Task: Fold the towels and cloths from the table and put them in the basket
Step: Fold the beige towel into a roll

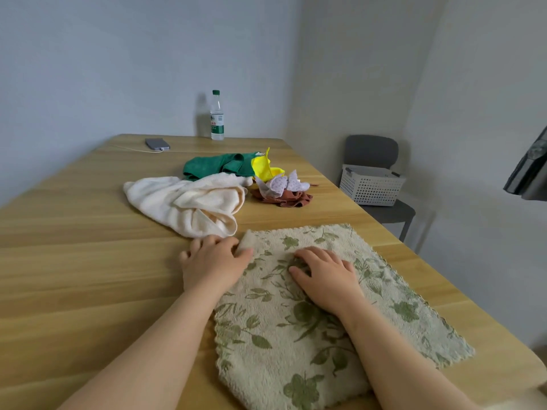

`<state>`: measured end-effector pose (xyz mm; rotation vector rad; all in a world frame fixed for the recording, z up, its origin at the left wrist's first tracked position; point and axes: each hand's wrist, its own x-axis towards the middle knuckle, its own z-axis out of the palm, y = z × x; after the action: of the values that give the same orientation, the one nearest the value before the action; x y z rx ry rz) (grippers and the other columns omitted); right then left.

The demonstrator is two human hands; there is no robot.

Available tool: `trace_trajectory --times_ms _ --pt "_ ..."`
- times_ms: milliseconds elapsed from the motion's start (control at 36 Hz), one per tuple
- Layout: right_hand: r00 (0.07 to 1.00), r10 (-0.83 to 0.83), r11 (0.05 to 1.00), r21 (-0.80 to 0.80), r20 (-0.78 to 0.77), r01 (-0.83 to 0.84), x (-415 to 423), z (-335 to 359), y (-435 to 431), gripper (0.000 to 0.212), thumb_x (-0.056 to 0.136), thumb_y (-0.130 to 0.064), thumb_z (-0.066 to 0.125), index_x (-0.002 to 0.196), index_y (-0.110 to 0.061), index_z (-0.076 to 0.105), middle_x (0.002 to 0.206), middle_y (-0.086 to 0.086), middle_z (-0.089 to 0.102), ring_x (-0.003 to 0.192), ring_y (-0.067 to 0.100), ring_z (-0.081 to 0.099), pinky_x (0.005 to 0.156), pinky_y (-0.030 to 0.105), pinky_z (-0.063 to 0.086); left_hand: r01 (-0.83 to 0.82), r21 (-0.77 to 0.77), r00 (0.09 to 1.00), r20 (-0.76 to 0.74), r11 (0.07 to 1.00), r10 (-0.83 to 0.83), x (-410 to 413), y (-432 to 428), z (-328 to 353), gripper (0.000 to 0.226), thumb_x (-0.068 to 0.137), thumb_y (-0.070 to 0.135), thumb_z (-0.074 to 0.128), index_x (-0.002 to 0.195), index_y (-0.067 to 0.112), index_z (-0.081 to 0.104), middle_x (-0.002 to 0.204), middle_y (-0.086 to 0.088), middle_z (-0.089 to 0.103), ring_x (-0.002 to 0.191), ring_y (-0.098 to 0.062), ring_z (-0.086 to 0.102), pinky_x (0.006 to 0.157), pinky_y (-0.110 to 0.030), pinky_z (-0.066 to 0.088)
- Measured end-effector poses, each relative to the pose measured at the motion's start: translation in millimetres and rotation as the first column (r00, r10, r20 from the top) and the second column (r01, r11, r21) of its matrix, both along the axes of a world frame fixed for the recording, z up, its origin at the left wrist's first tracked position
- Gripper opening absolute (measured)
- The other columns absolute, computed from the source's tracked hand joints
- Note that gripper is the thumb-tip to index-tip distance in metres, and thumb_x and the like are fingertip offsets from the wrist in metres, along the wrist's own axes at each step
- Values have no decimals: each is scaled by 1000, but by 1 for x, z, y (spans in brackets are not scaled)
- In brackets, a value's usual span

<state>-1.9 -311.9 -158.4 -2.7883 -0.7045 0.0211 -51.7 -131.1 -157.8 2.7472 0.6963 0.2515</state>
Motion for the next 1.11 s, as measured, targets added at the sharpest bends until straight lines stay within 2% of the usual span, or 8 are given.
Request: trace_trajectory --times_ms 139,306,444,583,667,778,944,1111 --pt "1000 -6 1000 10 10 6 -1 -1 -1 49 96 -52 32 142 -35 33 148 -15 30 140 13 20 113 36 14 190 -24 980 64 981 -188 -1 -1 -1 47 89 52 49 127 25 47 130 5 48 124 -18 36 99 -35 33" --pt "1000 -16 1000 12 18 15 -3 -1 -1 48 96 -51 32 142 -36 31 149 -15 29 140 13 19 112 35 15 278 -322 921 358 905 -155 2 -15 4 16 94 21 51 97 19 36 77 7 43 66 -10 42 56 -26 31" --pt "1000 -16 1000 18 26 15 -4 -1 -1 47 96 -51 32 141 -35 32 147 -16 31 140 12 19 112 34 14 333 -735 886 458 590 70 9 -14 9 37 90 11 58 118 24 37 121 -2 41 105 -15 47 83 -28 38" --pt "1000 -17 1000 21 17 17 -2 -1 0 47 96 -52 32 140 -36 33 147 -16 32 138 12 22 111 34 15 438 -865 814 497 245 301 8 -3 16 46 88 -9 51 120 24 43 113 -7 53 88 -10 53 69 -23 42" --pt "1000 -15 1000 19 16 15 -2 -1 0 47 96 -52 32 140 -37 33 147 -16 31 138 12 22 111 34 15 222 -807 794 475 547 380 9 2 12 36 89 -7 44 106 24 47 124 -6 48 94 -15 46 72 -28 36" --pt "1000 -14 1000 27 19 13 -2 -2 0 47 96 -52 32 140 -36 33 147 -16 31 138 12 21 111 35 15 -22 -186 794 594 982 130 1 -2 9 28 88 0 49 106 19 56 123 -10 47 106 -27 48 81 -37 42" --pt "1000 -9 999 44 28 8 -1 -3 0 45 96 -50 33 138 -36 34 146 -16 32 138 12 21 111 35 16 529 95 797 286 843 -533 -3 -35 11 32 99 19 38 126 22 53 129 12 51 115 -6 49 93 -17 37" --pt "1000 -13 999 31 24 13 -1 -2 0 47 96 -51 32 140 -36 33 147 -15 31 139 12 21 111 35 16 276 166 954 -169 947 -248 -4 -29 -1 55 97 52 19 146 27 22 154 -3 22 143 -26 17 116 -46 14"
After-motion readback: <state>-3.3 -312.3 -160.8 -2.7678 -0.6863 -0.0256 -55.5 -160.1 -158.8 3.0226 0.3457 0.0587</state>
